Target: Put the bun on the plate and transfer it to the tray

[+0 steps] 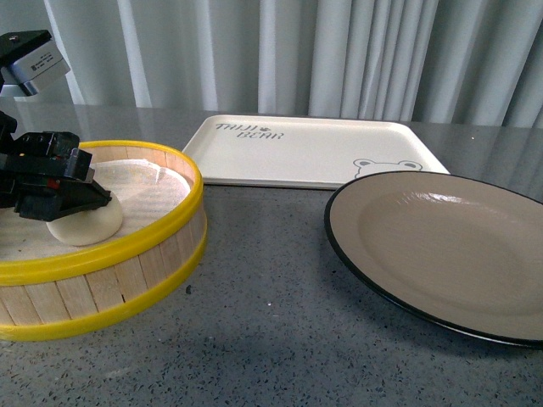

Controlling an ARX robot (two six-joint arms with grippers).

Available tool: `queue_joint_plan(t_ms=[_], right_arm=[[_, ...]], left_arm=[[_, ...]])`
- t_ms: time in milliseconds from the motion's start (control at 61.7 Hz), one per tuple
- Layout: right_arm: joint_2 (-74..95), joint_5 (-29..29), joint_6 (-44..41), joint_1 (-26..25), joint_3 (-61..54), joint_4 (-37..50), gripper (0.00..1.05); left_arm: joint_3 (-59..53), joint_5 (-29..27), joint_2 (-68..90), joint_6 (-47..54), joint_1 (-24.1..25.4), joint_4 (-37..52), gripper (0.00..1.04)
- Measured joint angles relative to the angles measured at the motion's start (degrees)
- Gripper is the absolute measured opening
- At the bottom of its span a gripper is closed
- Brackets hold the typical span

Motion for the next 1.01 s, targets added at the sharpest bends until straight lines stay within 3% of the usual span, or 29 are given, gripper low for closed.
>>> queue_joint_plan(t_ms=[97, 227, 730, 1005], right_arm=[[0.0, 0.0, 0.0, 0.0, 0.0, 0.0, 0.96], [0.0, 0.0, 0.0, 0.0, 0.0, 0.0, 0.96], [0.0, 0.0, 0.0, 0.0, 0.0, 0.0, 0.96], [0.0, 0.0, 0.0, 0.0, 0.0, 0.0, 0.96]], left_arm=[[0.0, 0.1, -0.3, 0.0, 0.2, -0.3, 0.19], [0.7, 0.7, -0.7, 0.0, 0.6, -1.0, 0.05], [9.1, 2.9, -4.2, -1.2, -0.7, -3.3, 0.05], [16.0, 2.2, -3.6, -1.4, -12.6, -2.8, 0.05]])
